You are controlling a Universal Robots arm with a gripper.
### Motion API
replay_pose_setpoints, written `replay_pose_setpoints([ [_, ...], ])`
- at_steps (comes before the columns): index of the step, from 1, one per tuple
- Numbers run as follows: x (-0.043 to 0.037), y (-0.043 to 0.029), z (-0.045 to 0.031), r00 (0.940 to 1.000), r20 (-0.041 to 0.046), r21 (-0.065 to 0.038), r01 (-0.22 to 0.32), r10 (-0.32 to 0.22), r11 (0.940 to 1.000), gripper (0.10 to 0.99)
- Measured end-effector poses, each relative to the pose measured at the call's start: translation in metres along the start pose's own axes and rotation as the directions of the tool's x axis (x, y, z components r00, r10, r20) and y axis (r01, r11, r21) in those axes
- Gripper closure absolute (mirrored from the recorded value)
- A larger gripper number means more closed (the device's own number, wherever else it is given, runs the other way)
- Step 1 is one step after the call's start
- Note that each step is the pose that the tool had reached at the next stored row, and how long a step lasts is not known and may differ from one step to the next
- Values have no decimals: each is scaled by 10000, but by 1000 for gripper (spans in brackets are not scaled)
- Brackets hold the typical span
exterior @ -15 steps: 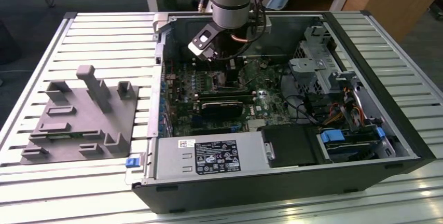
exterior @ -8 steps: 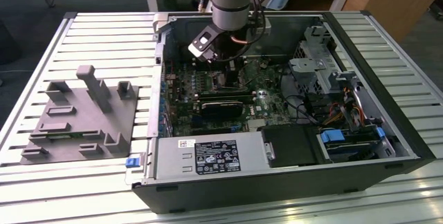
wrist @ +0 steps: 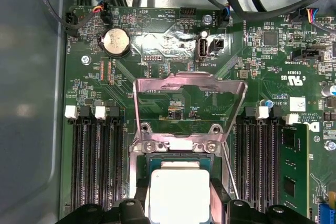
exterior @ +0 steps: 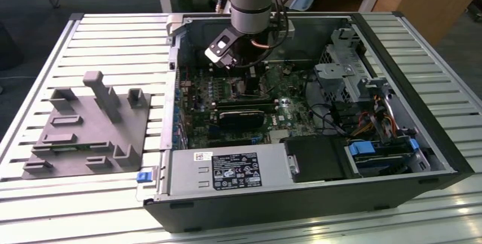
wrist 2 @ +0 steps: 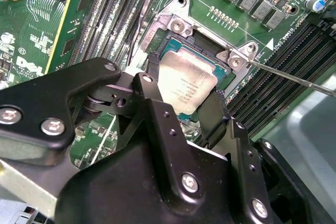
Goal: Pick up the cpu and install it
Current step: 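Place the cpu into insertion slot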
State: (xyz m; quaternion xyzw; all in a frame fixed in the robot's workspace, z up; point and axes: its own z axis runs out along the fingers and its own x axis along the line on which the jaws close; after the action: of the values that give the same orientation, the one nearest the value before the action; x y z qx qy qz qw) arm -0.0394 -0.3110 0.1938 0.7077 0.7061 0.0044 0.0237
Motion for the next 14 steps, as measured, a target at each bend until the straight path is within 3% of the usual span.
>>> replay_pose_setpoints([
  [6,0,0,0,10000,-1,0,0,0,10000,533],
  [7,0,0,0,10000,-1,-1,-1,1,10000,475],
  [11,0,0,0,10000,-1,-1,-1,1,10000,475],
  [14,-1,2,-40,10000,0,0,-1,1,10000,475],
])
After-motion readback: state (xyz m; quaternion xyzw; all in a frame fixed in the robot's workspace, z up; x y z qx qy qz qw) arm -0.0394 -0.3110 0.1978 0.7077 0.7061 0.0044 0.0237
